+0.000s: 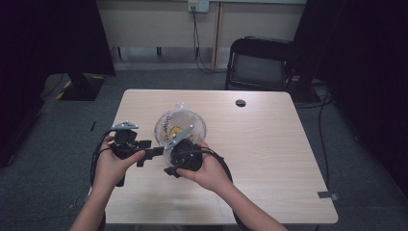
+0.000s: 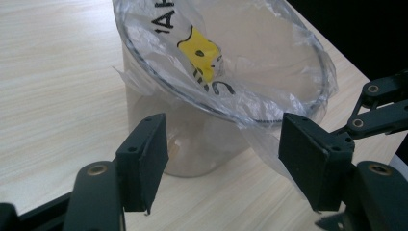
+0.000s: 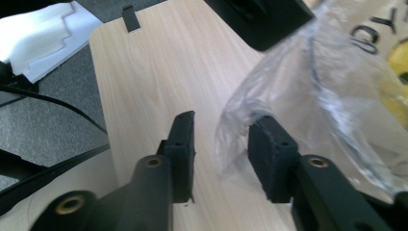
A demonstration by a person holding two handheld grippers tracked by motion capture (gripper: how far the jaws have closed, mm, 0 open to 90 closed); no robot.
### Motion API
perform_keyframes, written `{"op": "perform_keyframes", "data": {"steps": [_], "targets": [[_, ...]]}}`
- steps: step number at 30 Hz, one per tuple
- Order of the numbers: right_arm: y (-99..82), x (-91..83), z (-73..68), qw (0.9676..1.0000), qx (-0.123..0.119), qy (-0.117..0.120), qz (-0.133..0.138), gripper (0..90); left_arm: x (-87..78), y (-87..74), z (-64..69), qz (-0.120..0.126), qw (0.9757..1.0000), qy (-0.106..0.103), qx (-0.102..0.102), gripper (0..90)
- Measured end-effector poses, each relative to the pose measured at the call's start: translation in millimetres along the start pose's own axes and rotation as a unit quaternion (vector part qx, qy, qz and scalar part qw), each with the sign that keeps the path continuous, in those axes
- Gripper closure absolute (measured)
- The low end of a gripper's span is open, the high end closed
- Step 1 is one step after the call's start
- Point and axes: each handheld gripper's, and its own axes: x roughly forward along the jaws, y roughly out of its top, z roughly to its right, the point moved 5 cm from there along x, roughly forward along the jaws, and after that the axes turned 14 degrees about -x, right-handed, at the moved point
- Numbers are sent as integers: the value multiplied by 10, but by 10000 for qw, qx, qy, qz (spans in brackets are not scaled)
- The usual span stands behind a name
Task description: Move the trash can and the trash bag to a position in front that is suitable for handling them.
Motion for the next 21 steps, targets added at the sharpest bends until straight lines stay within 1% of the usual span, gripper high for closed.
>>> {"op": "perform_keyframes", "data": {"steps": [2,3,4,5,6,8,9,10,11,12,13,15,16,17,18,19,21], "targets": [[8,38,-19,9999,-98,15,-35,579,20,-10,-2,-4,10000,-38,-63,359],[6,61,-22,9999,-137,13,-31,576,26,-14,-9,-17,10000,-36,-48,361],[-3,110,-38,9998,-179,60,-65,557,39,-25,-15,-34,10000,-39,-71,362],[-3,110,-38,9998,-179,60,-65,557,46,-31,-22,-34,9999,-55,-93,362],[-3,131,-44,9997,-228,53,-61,553,52,-41,-27,-55,9999,-79,-90,378],[0,157,-56,9996,-266,72,-67,537,69,-60,-46,-85,9999,-67,-84,444],[5,164,-54,9996,-278,49,-61,532,72,-64,-52,-93,9998,-110,-102,494],[7,164,-52,9996,-282,51,-54,526,73,-67,-48,-95,9995,-209,-212,518],[11,162,-47,9996,-274,49,-38,517,70,-67,-46,-92,9993,-269,-249,548],[19,149,-37,9998,-205,66,46,507,61,-66,-40,-101,9992,-283,-253,650],[19,149,-37,9998,-205,66,46,507,50,-68,-30,-151,9993,-270,-226,650],[19,131,-22,9998,-181,26,68,481,44,-79,-28,-302,9995,-62,-75,770],[15,119,-19,9999,-142,9,61,473,52,-85,-27,-319,9994,-78,-103,770],[11,111,-10,9998,-148,-3,94,465,59,-92,-25,-352,9992,-140,-141,790],[5,101,-4,9999,-124,-9,109,458,69,-100,-29,-362,9992,-125,-150,834],[-3,90,4,9999,-102,-37,121,452,78,-104,-44,-372,9992,-69,-85,853],[-24,74,16,9999,-75,-34,125,443,108,-115,-53,-382,9991,-105,-137,897]]}}
